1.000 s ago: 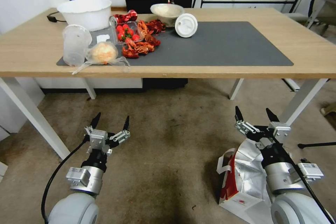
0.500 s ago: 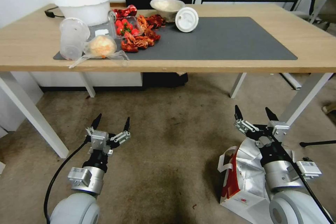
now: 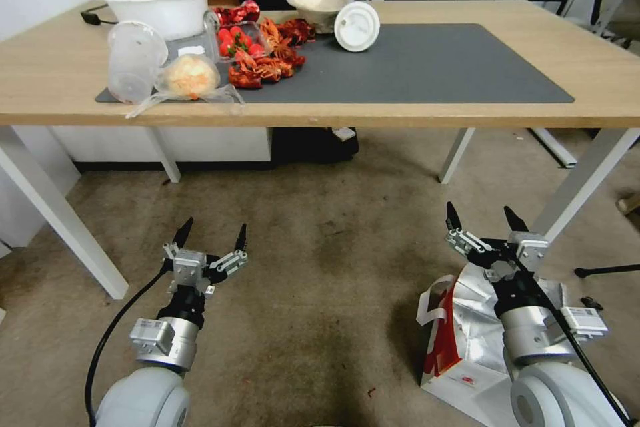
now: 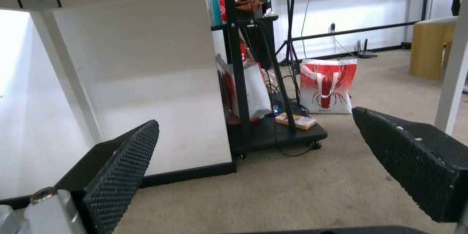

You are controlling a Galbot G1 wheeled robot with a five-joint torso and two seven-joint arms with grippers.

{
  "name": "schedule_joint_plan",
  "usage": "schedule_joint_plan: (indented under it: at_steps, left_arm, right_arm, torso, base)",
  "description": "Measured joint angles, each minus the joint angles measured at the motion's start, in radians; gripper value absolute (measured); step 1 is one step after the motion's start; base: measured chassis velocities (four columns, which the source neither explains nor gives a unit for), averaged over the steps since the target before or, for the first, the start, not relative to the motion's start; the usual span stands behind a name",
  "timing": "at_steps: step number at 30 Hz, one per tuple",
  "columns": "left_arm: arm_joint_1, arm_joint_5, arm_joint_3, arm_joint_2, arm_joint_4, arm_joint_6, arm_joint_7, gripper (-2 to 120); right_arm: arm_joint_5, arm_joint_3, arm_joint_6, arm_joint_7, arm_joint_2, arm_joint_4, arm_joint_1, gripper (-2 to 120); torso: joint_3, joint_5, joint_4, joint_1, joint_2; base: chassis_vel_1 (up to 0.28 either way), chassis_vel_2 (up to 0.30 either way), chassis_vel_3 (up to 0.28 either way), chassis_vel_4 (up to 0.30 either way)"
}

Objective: Pick up the food delivery bag from the floor and place it on the table.

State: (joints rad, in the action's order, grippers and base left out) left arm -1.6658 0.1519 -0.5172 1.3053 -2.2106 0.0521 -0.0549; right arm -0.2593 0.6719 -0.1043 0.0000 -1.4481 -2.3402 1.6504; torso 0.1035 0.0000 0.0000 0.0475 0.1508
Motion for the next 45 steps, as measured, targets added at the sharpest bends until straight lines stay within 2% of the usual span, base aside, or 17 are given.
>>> schedule_joint_plan:
  at_steps: [29,42,45]
  left_arm:
    - [-0.002,0.002,-0.010,-0.003,-0.011,0.000,0.002,99]
    - [-0.001,0.002,-0.010,-0.005,-0.004,0.000,0.001,99]
    - [0.003,0.005,-0.013,-0.007,0.008,0.033,-0.002,99]
  right_arm:
    - [0.002,0.007,0.008,-0.005,0.002,-0.015,0.022,100]
    - [-0.002,0.016,0.006,-0.003,0.015,-0.015,0.021,100]
    - [-0.002,0.023,0.006,0.000,0.024,-0.015,0.024,100]
  torso:
    - [-0.104,0.0000,-0.0001,-0.011,-0.115]
    - [-0.103,0.0000,0.0000,-0.015,-0.128]
    - [-0.103,0.0000,0.0000,-0.015,-0.127]
  base:
    - [0.000,0.000,0.000,0.000]
    - [0.000,0.000,0.000,0.000]
    - [0.000,0.000,0.000,0.000]
